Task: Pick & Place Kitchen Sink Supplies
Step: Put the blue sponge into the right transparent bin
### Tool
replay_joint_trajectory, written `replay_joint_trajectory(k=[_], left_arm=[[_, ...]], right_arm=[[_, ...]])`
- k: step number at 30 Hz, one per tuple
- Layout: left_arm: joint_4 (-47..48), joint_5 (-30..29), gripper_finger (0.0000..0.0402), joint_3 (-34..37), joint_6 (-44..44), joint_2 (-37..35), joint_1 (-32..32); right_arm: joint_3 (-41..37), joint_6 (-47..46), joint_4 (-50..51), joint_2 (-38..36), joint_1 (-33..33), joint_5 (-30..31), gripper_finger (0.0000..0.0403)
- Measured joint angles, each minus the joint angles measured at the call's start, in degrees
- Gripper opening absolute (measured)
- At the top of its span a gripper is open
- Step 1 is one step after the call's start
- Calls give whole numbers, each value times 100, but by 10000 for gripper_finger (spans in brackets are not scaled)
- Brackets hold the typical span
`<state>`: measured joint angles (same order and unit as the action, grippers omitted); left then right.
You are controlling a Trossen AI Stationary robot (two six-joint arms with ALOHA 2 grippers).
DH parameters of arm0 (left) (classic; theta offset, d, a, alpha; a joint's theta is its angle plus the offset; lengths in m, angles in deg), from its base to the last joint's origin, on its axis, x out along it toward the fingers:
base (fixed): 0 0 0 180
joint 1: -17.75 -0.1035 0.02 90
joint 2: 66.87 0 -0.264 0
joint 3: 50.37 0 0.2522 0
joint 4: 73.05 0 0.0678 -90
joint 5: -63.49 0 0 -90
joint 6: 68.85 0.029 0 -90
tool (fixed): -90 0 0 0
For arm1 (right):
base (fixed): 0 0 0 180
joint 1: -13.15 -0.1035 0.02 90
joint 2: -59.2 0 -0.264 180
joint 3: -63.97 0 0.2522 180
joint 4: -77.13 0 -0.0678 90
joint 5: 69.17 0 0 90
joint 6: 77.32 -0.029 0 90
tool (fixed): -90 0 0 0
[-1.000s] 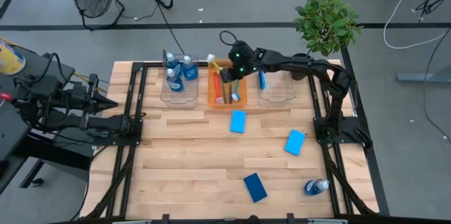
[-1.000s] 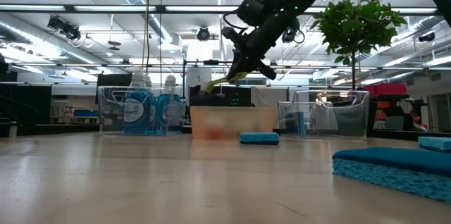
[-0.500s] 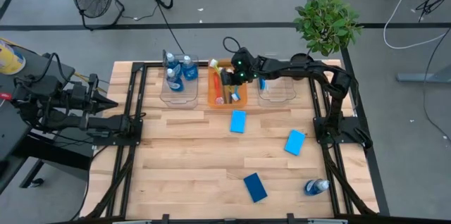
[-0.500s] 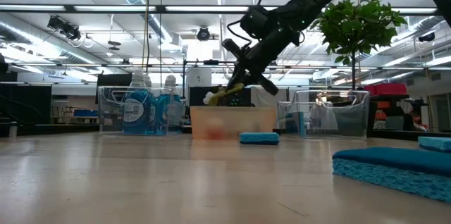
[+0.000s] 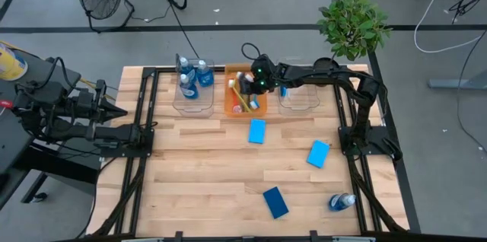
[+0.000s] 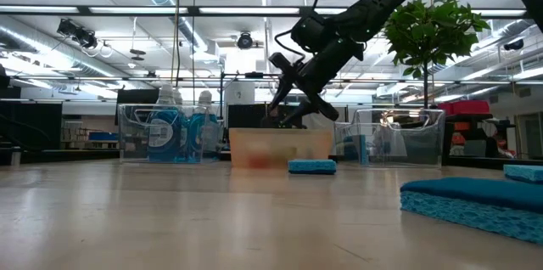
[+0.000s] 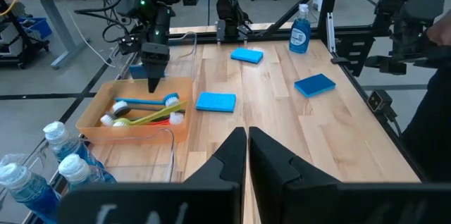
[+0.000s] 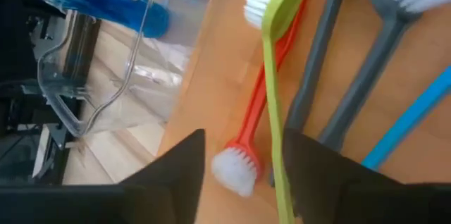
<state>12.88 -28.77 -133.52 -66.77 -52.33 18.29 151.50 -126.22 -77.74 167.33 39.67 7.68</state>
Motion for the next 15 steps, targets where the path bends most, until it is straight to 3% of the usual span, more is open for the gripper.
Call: replay_joint_trajectory(k=[7, 15], left_arm=[[0, 0, 23, 0, 0, 0, 0], [-1, 0, 23, 0, 1, 0, -1]], right_arm=[[-4, 819, -9, -203, 4, -126, 243], [-4, 2986, 11, -843, -122, 24, 244]])
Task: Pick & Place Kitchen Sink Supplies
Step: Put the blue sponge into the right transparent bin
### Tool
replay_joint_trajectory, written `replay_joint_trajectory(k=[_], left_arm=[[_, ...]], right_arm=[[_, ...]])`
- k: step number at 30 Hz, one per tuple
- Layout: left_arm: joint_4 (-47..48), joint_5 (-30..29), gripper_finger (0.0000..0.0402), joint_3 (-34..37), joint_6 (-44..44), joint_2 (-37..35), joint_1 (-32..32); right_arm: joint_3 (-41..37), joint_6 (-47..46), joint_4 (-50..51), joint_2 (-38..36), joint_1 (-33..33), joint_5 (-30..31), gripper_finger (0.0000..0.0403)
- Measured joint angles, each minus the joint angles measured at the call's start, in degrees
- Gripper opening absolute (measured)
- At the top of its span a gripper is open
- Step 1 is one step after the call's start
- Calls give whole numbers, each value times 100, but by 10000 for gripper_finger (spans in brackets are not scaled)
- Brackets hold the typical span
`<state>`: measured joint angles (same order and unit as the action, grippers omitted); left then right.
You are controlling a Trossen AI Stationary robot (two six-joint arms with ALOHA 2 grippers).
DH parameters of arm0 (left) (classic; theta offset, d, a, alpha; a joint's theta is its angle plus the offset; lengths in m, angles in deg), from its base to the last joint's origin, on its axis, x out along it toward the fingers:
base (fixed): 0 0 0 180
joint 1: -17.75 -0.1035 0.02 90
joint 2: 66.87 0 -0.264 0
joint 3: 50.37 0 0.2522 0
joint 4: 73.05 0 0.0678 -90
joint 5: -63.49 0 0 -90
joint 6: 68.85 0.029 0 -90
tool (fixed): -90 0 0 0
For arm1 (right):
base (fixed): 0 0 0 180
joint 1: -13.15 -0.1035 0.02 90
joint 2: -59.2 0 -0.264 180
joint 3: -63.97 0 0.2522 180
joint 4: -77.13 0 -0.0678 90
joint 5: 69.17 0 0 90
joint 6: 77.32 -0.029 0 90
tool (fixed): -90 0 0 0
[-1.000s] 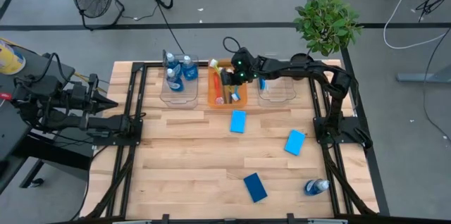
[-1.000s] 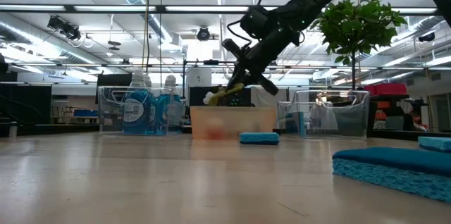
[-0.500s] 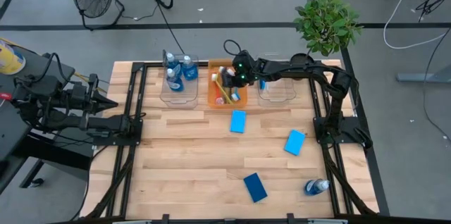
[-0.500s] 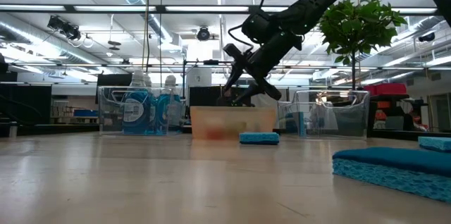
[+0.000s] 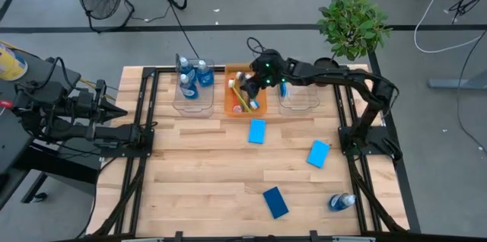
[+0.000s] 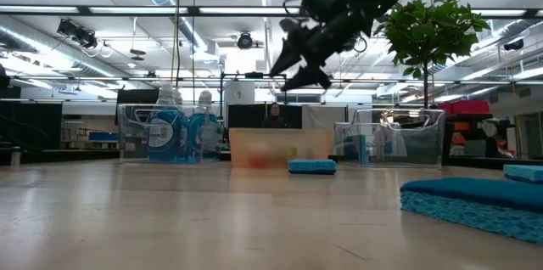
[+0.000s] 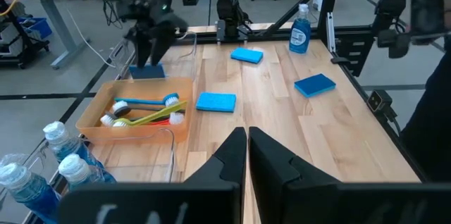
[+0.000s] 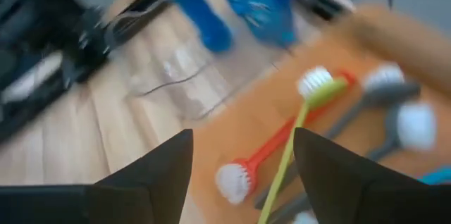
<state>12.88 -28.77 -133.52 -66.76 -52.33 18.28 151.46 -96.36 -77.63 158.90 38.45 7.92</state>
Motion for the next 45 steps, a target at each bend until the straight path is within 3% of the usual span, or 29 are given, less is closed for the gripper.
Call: replay_joint_trajectory(k=[8, 13, 23, 32, 38, 45], left_arm=[[1, -1, 23, -1, 0, 0, 0], [0, -2, 23, 2, -1, 0, 0], [0, 0, 23, 0, 0, 0, 0], [0, 0, 23, -1, 0, 0, 1], [0, 0, 23, 0, -1, 0, 2], [0, 0, 23, -1, 0, 0, 2]], right_arm=[[0, 2697, 231, -349, -486, -4, 237], [2, 3463, 444, -381, -792, -4, 238], [2, 3464, 754, -381, -1328, 138, 238], [2, 3331, 1177, -381, -2123, 1771, 238], [2, 2640, 1220, -378, -2715, 2116, 238], [-263, 1750, 916, -339, -3302, 3048, 238]])
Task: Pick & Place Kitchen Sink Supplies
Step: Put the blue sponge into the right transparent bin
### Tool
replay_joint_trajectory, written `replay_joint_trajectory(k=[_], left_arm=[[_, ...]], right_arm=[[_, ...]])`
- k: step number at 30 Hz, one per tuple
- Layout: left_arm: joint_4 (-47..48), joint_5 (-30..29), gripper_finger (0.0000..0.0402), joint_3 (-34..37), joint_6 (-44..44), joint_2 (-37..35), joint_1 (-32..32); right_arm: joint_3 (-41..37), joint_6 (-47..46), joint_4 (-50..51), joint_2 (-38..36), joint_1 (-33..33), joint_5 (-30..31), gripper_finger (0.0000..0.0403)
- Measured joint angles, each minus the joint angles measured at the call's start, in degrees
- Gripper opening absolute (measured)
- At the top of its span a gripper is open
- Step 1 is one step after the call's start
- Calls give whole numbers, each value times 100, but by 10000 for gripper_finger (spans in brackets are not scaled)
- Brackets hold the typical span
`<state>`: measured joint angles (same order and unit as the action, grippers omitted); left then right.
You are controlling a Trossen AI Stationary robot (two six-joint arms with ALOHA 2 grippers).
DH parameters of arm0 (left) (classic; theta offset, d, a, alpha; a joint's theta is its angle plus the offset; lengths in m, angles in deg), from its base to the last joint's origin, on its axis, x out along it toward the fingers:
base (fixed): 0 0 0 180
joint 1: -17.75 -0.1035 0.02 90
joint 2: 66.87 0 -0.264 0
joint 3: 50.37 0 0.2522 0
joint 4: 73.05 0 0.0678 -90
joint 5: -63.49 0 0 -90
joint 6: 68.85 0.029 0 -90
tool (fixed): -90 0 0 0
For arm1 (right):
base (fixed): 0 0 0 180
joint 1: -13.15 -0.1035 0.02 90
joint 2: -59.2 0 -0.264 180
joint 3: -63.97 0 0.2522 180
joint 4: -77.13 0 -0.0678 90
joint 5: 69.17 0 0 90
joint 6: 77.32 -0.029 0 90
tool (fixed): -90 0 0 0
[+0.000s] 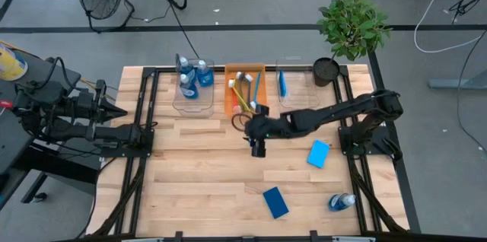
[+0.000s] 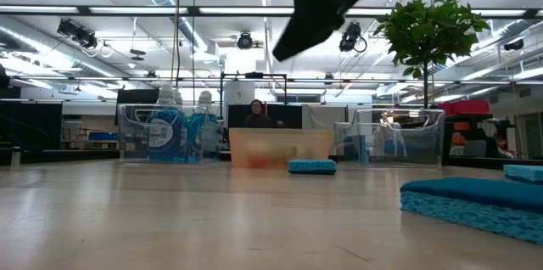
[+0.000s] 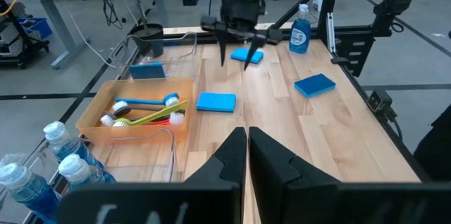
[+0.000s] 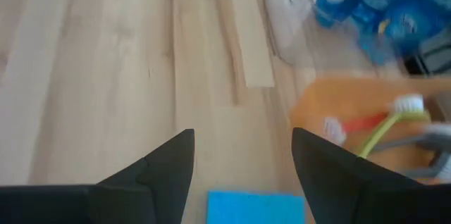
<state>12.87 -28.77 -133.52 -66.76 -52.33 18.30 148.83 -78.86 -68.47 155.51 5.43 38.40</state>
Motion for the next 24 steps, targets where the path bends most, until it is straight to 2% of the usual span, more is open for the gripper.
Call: replay_joint_trajectory(k=[3, 11, 17, 24], left_arm=[[1, 0, 23, 0, -1, -2, -1], [0, 0, 23, 0, 0, -4, 0], [1, 0, 23, 0, 0, -4, 0], [1, 0, 23, 0, -2, -2, -2]], right_arm=[[-333, -176, -204, 4, -182, 282, 238], [-1581, -253, -1526, 7, -545, 298, 238], [-2541, -247, -2789, 7, -533, 339, 238], [-3198, -14, -3431, 29, -490, 854, 238]])
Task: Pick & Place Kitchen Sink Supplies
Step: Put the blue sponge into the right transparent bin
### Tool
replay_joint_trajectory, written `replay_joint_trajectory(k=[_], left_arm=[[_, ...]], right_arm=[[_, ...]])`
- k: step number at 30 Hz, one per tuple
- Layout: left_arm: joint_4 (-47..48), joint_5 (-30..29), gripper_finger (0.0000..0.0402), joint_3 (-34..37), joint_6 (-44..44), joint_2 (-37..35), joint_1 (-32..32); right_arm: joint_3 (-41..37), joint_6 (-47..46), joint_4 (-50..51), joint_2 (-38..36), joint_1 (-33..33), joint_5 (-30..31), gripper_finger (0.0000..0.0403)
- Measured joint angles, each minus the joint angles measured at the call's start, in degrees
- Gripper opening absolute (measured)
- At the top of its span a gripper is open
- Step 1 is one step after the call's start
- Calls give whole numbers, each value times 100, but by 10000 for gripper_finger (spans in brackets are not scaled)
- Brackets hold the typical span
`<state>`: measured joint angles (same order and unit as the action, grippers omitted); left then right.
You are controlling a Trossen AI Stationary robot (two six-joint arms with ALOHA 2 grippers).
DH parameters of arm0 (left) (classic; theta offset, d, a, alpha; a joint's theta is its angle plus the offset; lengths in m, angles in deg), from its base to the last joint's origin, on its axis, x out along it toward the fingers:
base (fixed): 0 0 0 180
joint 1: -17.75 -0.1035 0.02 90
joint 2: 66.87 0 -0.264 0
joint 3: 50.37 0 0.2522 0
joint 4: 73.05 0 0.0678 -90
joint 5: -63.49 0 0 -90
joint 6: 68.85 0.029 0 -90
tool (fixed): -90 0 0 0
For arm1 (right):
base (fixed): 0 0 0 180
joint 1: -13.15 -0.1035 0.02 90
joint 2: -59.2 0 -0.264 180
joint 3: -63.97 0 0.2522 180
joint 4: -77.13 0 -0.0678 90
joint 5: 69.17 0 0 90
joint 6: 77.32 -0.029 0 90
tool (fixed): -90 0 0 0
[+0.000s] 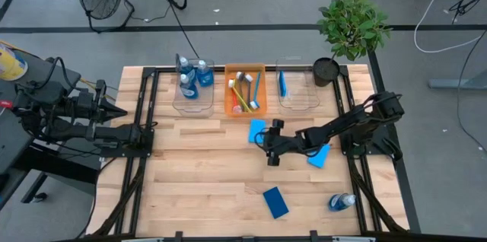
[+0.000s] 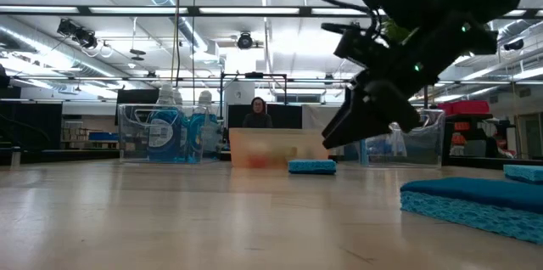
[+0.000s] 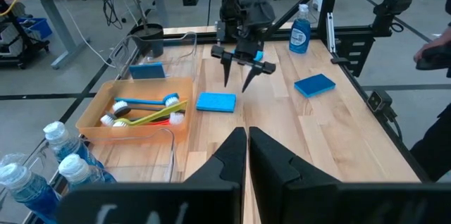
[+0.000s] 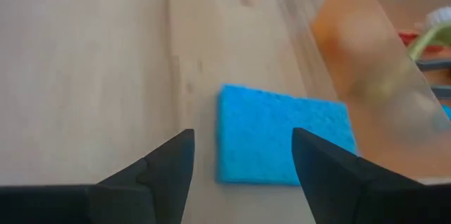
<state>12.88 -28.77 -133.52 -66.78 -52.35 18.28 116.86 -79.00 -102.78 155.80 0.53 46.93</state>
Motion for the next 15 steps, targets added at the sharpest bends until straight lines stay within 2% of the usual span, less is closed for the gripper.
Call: replay_joint_trajectory(k=[15], left_arm=[[0, 0, 23, 1, 0, 0, 1]], right_arm=[[-37, 520, -1112, 840, 131, -10, 238]])
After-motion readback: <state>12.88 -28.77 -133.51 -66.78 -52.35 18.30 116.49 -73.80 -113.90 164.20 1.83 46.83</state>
